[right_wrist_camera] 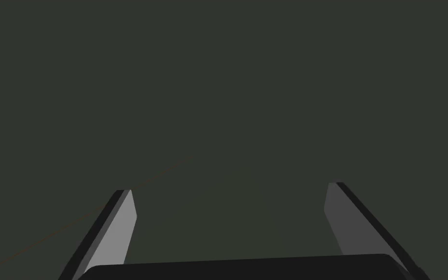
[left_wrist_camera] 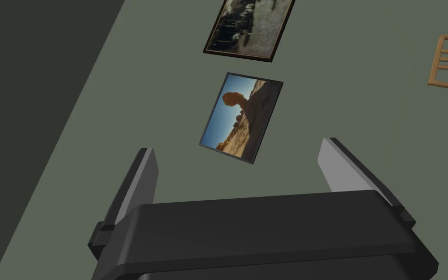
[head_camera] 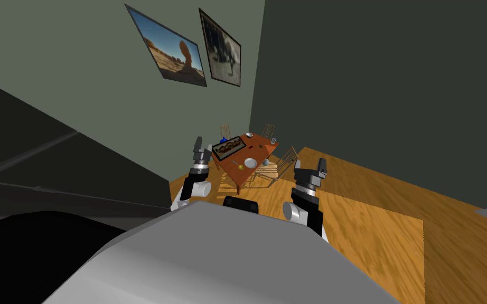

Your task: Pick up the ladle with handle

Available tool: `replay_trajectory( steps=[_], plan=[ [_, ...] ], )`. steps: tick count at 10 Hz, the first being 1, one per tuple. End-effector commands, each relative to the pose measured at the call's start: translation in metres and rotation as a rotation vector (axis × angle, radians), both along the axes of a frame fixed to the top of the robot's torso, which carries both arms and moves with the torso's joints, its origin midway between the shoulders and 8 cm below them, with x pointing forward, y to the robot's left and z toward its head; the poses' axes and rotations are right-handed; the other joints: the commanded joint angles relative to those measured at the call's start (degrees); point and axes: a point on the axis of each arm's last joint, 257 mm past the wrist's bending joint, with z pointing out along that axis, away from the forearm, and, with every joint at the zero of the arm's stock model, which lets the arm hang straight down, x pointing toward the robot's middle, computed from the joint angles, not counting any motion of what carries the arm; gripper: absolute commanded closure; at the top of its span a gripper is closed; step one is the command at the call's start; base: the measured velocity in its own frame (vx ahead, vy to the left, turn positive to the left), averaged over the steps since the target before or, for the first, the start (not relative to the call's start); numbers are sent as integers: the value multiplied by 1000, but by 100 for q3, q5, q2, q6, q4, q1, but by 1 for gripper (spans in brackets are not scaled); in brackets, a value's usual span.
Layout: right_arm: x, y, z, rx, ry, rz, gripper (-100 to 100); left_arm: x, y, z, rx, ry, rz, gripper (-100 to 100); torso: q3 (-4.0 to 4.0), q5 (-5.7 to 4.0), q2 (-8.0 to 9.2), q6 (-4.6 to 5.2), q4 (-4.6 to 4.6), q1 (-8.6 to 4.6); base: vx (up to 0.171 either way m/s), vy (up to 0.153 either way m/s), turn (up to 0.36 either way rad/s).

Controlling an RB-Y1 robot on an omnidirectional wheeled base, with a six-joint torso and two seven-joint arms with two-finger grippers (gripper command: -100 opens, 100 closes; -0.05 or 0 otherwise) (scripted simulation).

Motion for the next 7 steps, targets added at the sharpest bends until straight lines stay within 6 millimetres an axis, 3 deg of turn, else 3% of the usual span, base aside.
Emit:
replay_trajectory(
  steps=[1,7],
  plan=[
    [0,0,0,0,0,0,0,15,-8,-12,12,39,-35,-100,0,0,0,0,0,0,-28,70,-103],
    [0,0,0,0,0,0,0,69,-35,-66,17,198,-133,-100,12,11,20,1,4,46,-55,120,-108]
  ],
)
